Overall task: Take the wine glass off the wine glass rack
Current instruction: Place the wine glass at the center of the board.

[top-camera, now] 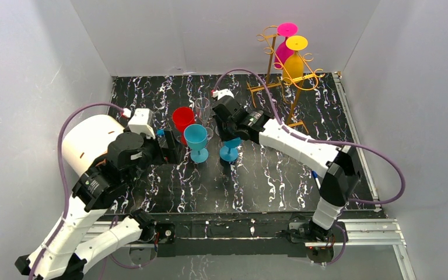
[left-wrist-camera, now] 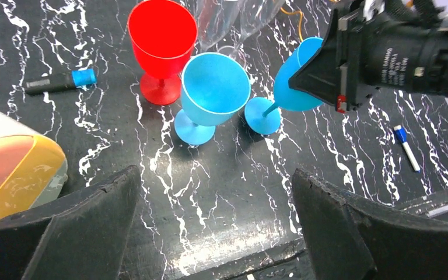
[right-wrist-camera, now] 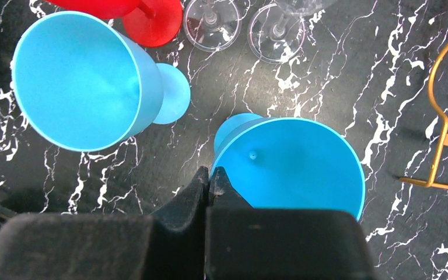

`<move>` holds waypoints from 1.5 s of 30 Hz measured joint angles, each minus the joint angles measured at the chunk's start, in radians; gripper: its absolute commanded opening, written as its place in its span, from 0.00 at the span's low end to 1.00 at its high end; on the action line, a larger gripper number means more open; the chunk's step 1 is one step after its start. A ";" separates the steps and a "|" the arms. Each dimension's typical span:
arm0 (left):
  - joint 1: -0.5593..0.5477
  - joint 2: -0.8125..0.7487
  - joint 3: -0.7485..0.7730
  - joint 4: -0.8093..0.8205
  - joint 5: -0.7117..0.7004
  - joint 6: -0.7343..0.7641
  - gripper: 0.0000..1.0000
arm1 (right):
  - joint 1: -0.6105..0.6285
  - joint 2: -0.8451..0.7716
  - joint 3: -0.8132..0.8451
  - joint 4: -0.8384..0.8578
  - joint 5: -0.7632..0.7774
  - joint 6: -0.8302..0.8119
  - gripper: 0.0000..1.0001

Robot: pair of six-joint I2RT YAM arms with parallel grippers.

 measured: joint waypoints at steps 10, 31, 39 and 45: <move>0.000 -0.107 0.006 -0.026 -0.082 -0.025 0.98 | 0.004 0.104 0.017 0.093 0.015 -0.071 0.01; 0.000 -0.056 0.072 -0.050 -0.041 -0.029 0.98 | 0.026 0.178 0.065 0.171 -0.029 -0.282 0.17; 0.000 -0.050 0.108 -0.054 -0.026 -0.035 0.98 | 0.026 0.205 0.094 0.168 -0.026 -0.316 0.18; 0.000 -0.045 0.108 -0.065 -0.020 -0.042 0.98 | 0.026 0.206 0.097 0.162 -0.010 -0.331 0.19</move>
